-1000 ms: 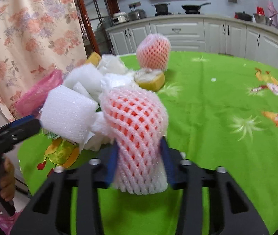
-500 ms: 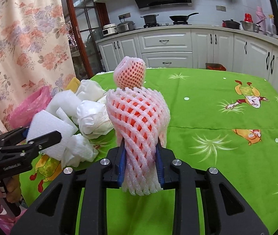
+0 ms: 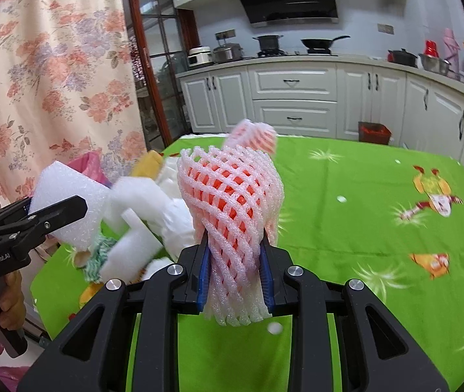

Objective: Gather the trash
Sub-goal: 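Grasp the pink foam fruit net with the right tool while the left tool grasps a white foam block, then carry both items over the pink bin and open both tools to drop them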

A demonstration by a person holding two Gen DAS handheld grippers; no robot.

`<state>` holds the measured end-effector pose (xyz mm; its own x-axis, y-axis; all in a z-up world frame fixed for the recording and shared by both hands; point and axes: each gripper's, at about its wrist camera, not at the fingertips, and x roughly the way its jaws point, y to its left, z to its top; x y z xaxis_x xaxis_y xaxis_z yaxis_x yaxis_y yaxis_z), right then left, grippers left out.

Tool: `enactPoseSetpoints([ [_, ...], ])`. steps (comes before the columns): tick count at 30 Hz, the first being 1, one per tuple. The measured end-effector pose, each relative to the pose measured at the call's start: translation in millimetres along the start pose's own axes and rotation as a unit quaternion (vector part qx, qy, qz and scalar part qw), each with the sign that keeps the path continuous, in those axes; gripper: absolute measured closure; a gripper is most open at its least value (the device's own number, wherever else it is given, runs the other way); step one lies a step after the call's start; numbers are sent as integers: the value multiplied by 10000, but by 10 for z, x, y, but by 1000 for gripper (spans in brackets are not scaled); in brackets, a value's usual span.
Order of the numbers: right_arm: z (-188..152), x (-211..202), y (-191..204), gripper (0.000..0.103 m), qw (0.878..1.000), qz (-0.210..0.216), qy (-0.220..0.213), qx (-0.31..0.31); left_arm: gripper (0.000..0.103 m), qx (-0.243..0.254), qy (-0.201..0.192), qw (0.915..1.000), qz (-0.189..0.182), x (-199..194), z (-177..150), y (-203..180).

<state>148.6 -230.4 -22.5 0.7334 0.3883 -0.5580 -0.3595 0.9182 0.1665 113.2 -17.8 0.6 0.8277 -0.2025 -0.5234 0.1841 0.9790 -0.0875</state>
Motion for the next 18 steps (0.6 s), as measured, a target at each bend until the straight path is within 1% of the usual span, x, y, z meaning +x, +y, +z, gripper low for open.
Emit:
enactPoseSetpoints([
  [5, 186, 64, 319, 76, 9992, 276, -119, -271, 40, -72, -136, 9992, 363, -134, 74, 256],
  [9, 370, 144, 656, 76, 9965, 597, -240, -535, 40, -177, -268, 9973, 667, -296, 124, 496],
  [13, 541, 257, 1060, 76, 9916, 922, -349, -837, 40, -279, -414, 9937, 999, -463, 157, 750],
  [18, 700, 437, 1490, 76, 9853, 1301, -353, -1053, 40, -442, -494, 9875, 1430, -621, 151, 1125],
])
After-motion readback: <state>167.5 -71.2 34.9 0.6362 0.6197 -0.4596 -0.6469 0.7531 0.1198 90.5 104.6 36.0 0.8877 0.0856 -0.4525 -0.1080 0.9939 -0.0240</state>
